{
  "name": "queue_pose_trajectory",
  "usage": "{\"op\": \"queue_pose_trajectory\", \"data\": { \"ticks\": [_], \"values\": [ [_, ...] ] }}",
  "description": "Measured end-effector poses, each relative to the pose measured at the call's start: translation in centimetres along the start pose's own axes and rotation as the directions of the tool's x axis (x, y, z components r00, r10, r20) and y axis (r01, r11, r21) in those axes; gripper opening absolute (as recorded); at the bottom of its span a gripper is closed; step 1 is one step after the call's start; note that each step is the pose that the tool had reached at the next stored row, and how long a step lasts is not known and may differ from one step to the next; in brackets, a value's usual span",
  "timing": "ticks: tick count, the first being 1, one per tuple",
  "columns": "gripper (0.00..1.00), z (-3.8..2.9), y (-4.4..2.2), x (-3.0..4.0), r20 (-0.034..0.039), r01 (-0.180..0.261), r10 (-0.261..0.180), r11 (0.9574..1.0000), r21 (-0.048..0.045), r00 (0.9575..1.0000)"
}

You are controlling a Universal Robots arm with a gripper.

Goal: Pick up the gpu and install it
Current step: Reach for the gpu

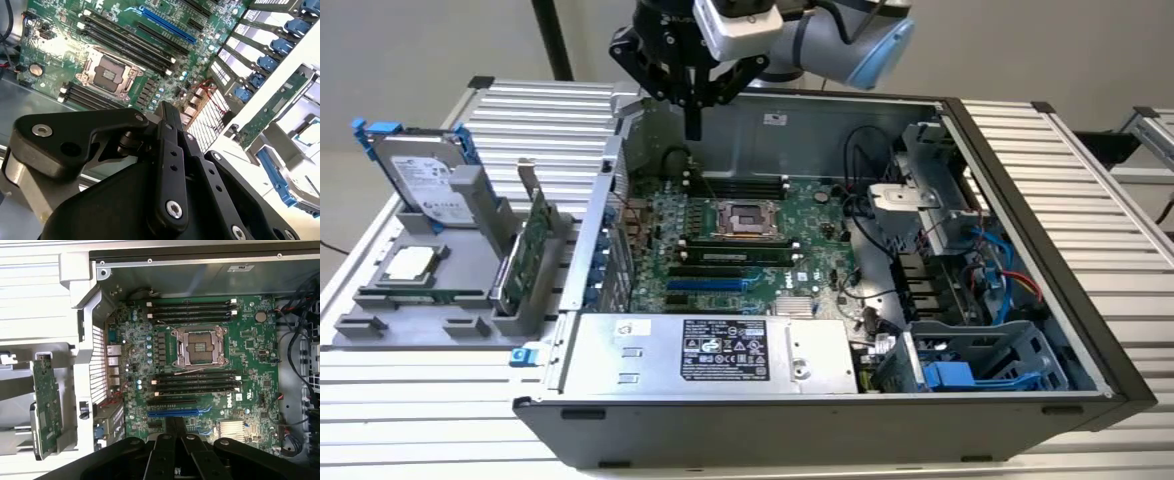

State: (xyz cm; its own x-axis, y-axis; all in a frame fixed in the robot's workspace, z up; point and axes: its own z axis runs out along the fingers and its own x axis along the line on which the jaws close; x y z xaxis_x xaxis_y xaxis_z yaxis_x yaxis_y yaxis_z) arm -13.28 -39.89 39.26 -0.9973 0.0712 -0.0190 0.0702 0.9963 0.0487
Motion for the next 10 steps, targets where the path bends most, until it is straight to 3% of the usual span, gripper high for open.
{"op": "queue_pose_trajectory", "data": {
  "ticks": [10],
  "values": [
    [0.0, -0.02, -0.14, 1.06, 0.0, 0.0, 0.0, 1.0, -0.0001, 1.0]
  ]
}}
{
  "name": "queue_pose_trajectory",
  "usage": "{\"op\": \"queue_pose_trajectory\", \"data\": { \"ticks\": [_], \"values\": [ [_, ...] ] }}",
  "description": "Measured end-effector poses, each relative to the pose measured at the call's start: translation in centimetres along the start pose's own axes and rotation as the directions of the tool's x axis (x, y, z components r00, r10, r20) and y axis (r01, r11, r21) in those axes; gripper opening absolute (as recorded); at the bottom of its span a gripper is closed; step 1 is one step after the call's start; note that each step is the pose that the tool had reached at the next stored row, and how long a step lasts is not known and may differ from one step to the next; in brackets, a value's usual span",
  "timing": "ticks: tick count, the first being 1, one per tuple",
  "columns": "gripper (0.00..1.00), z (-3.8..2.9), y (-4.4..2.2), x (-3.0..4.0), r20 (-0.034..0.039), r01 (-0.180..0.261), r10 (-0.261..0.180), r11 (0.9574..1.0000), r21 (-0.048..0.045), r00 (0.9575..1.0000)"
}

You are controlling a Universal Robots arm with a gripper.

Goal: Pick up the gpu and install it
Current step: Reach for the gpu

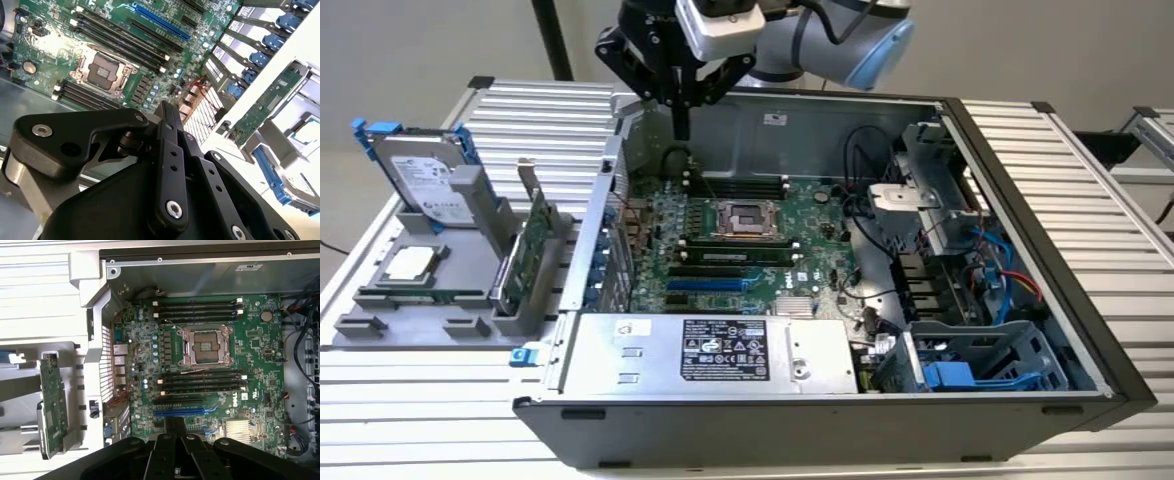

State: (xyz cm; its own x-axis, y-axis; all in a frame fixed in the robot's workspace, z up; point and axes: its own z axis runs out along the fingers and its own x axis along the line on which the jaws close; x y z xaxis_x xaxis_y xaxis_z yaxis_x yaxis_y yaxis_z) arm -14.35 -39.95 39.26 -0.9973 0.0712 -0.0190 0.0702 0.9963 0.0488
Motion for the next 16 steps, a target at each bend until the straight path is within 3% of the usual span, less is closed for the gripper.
{"op": "queue_pose_trajectory", "data": {
  "ticks": [16],
  "values": [
    [0.0, -0.05, -0.21, 1.67, 0.0, 0.0, 0.0, 1.0, 0.0, 1.0]
  ]
}}
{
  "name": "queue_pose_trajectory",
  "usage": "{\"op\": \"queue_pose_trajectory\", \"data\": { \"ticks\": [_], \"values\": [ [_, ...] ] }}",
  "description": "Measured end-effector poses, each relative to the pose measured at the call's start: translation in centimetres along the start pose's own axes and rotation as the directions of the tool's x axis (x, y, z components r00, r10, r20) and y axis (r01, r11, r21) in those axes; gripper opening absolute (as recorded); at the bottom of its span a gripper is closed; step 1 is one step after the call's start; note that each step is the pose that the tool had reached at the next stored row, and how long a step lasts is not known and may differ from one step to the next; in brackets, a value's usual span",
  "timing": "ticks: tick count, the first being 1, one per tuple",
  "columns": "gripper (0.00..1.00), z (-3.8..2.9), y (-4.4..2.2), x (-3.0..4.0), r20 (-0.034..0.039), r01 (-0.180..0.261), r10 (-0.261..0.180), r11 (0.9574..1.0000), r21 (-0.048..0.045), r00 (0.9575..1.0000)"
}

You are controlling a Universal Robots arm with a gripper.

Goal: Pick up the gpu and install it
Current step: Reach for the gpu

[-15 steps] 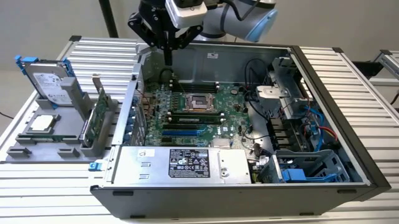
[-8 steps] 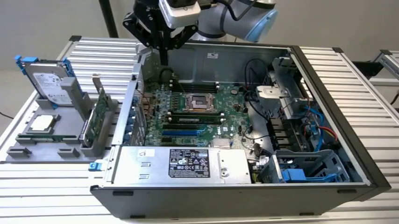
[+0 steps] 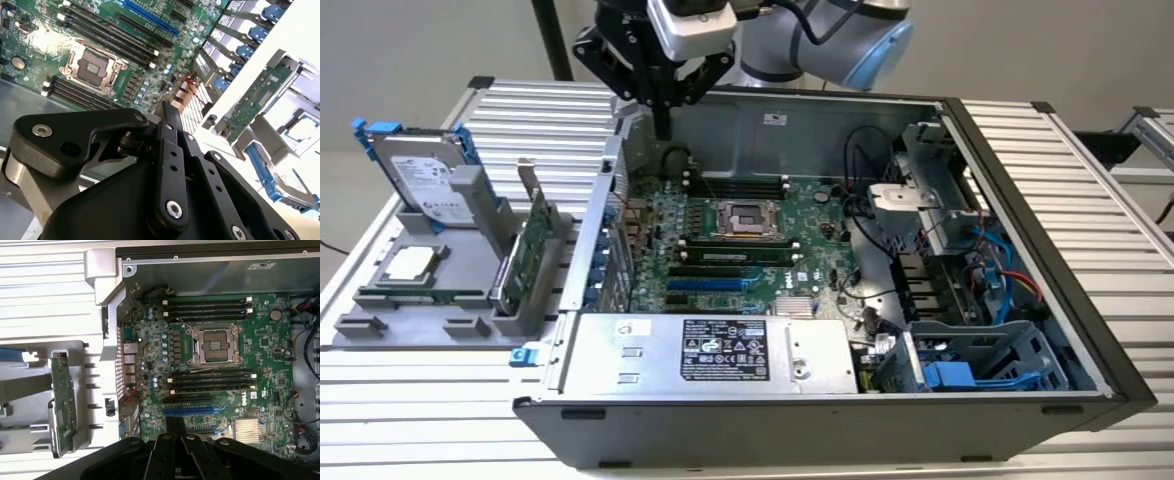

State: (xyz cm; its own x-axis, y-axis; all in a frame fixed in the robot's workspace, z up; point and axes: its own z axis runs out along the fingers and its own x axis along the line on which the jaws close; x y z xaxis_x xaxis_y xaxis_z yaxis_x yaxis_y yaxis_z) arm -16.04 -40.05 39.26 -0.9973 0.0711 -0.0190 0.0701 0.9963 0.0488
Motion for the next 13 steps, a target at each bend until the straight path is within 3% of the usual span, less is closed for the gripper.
{"op": "queue_pose_trajectory", "data": {
  "ticks": [13],
  "values": [
    [0.0, -0.03, -0.15, 1.38, 0.0001, 0.0, 0.0, 1.0, -0.0002, 1.0]
  ]
}}
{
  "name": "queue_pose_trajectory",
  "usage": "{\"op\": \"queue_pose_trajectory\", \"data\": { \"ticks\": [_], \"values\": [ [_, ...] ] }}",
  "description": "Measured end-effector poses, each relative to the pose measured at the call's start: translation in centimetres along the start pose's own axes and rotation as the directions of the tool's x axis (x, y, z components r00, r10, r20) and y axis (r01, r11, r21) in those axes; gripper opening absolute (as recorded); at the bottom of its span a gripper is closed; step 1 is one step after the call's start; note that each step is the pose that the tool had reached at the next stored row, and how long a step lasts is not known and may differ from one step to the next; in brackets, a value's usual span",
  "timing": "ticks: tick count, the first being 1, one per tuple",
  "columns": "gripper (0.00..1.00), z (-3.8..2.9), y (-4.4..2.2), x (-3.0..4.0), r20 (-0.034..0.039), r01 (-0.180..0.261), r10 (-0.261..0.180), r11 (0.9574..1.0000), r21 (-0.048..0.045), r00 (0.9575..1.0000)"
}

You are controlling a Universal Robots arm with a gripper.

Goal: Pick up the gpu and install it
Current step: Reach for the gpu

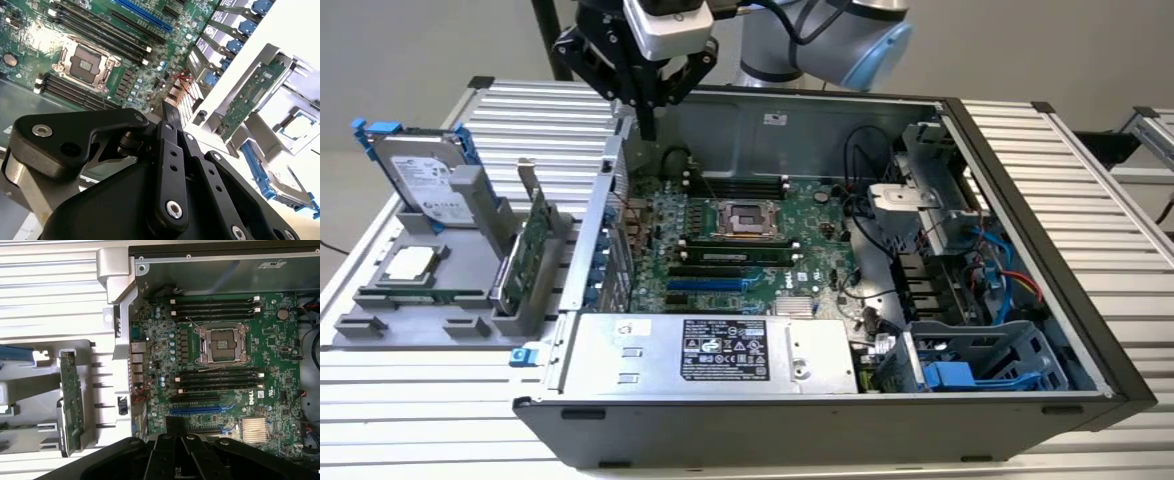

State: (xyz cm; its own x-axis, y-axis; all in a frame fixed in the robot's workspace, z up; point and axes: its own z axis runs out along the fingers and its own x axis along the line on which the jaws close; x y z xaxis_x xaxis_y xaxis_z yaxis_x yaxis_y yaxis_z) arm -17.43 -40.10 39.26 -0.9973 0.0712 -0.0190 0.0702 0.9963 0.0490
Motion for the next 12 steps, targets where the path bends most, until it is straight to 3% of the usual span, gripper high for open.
{"op": "queue_pose_trajectory", "data": {
  "ticks": [12],
  "values": [
    [0.0, -0.03, -0.11, 1.2, 0.0, 0.0, 0.0, 1.0, 0.0, 1.0]
  ]
}}
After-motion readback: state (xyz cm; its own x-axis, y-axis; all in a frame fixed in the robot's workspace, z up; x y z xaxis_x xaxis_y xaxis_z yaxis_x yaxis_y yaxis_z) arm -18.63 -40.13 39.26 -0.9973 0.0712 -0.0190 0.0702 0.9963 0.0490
